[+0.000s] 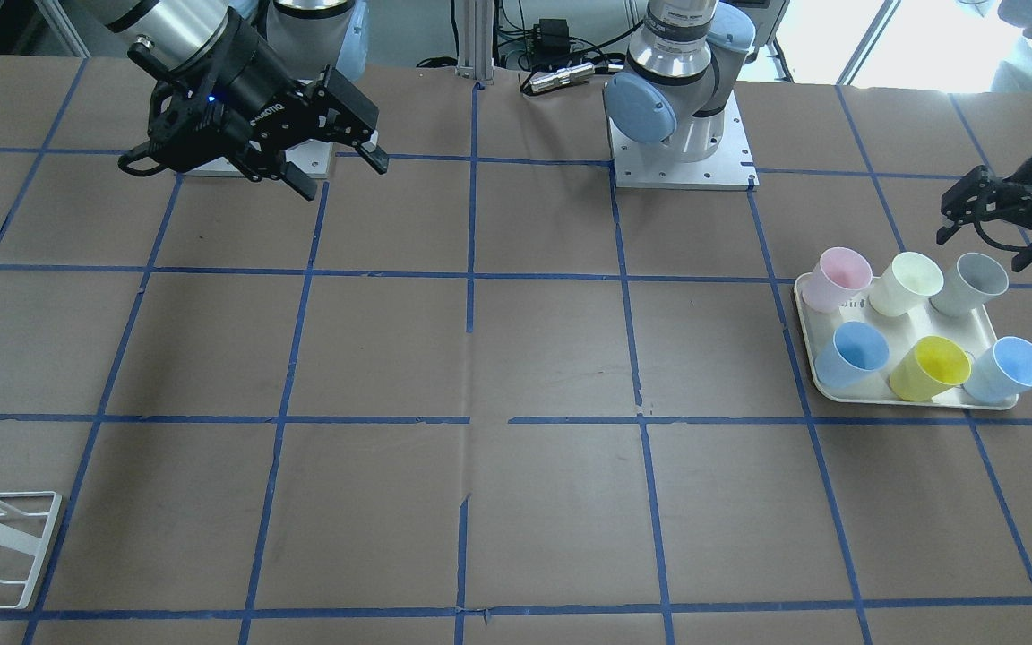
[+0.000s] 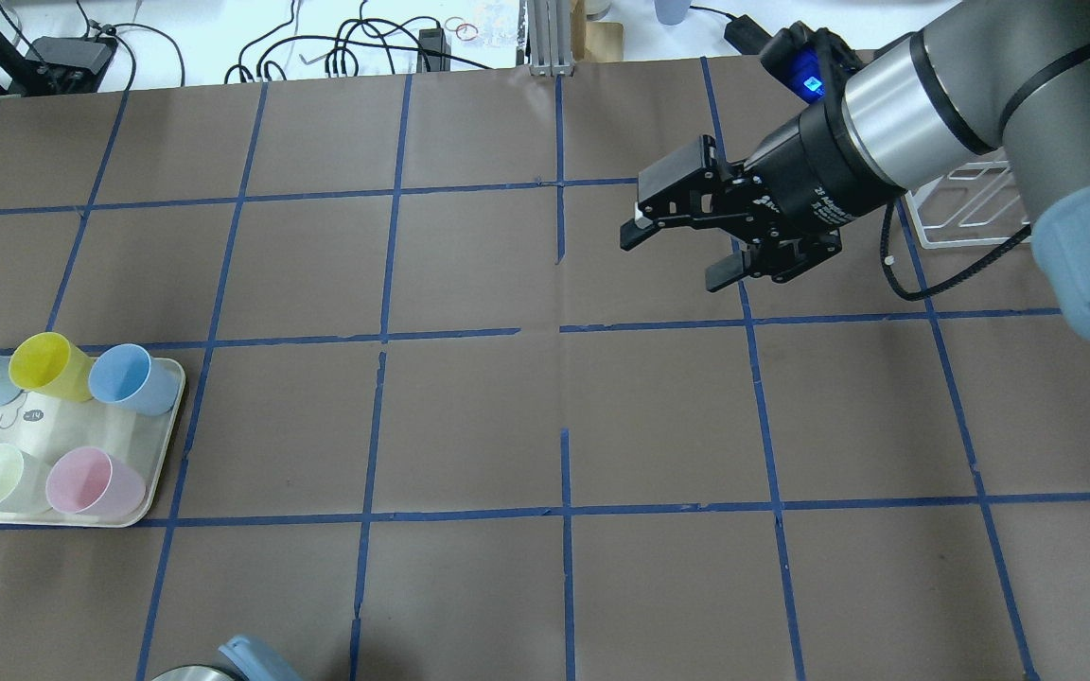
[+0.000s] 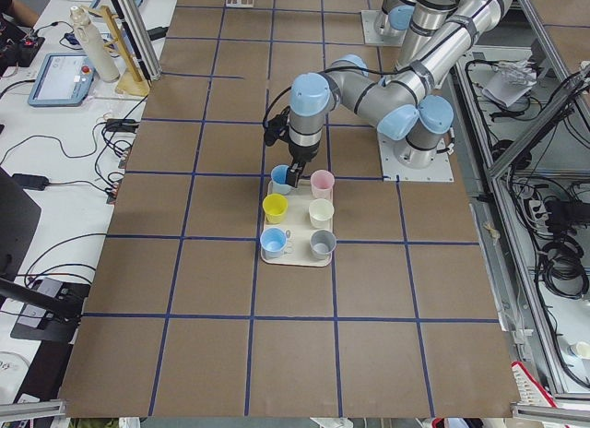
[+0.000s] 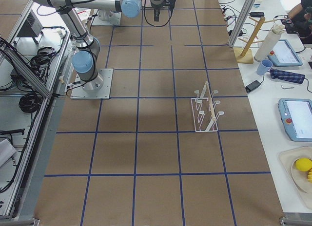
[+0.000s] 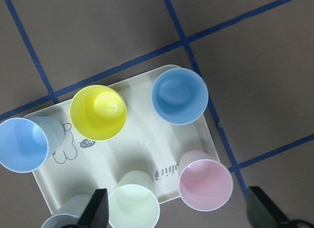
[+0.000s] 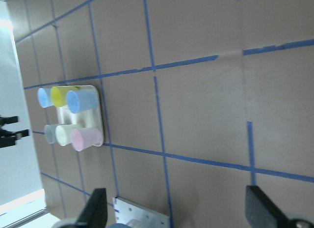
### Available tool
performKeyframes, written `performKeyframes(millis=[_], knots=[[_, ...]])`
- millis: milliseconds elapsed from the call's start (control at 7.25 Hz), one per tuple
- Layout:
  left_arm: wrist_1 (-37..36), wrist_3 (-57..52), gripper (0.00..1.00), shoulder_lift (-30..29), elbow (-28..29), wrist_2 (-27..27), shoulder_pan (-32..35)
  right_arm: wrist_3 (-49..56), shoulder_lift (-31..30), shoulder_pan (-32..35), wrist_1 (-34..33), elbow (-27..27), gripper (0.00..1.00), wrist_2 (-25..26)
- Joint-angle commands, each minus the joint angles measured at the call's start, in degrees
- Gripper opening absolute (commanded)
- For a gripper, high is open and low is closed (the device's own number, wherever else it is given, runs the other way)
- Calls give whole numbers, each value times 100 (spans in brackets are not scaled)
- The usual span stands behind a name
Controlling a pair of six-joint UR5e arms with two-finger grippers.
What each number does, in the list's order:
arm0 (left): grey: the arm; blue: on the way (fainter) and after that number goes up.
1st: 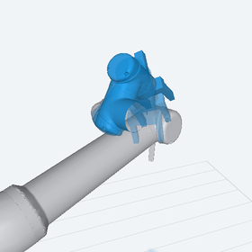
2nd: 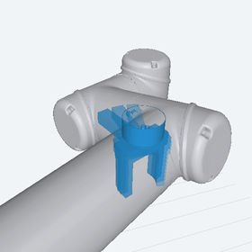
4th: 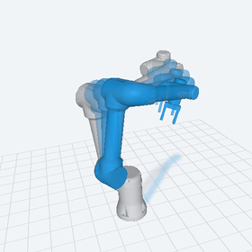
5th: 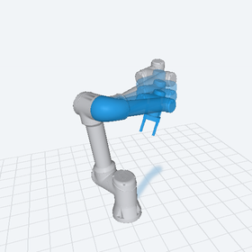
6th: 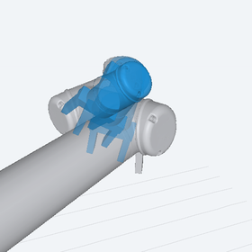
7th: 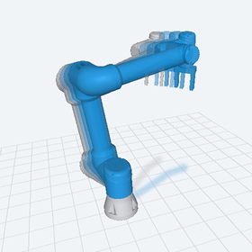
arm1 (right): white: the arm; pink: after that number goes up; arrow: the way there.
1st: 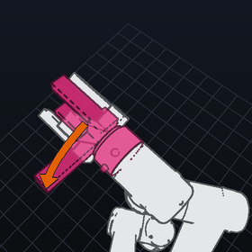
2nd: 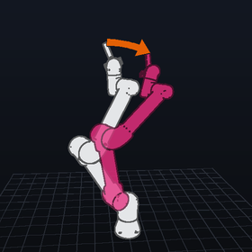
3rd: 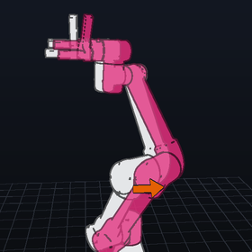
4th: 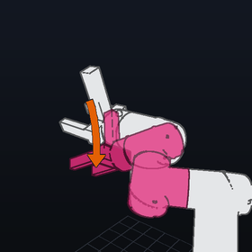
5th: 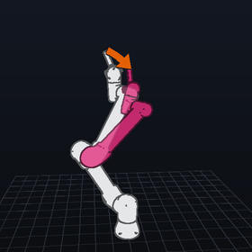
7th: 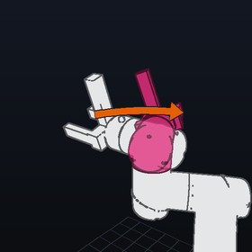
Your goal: Transfer IKEA cup to right arm and place on rack
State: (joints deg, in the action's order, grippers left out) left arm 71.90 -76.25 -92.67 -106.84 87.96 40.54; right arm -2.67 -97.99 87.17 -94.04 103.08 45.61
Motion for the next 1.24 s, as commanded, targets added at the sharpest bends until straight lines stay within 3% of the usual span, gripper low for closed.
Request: performKeyframes(millis=[0, 138, 414, 1103], knots=[[-272, -782, 100, -400, -239, 20, -160, 291, 157, -469, 131, 211, 100, -1758], [-943, -960, 100, -488, -441, 20, -256, 581, 192, -594, 175, 499, 100, -2123], [-1178, -979, 100, -646, -688, 90, -484, 977, 193, -604, 176, 1114, 100, -3184], [-1301, -988, 100, -857, -838, 431, -485, 1199, 140, -604, 202, 1574, 100, -4173]])
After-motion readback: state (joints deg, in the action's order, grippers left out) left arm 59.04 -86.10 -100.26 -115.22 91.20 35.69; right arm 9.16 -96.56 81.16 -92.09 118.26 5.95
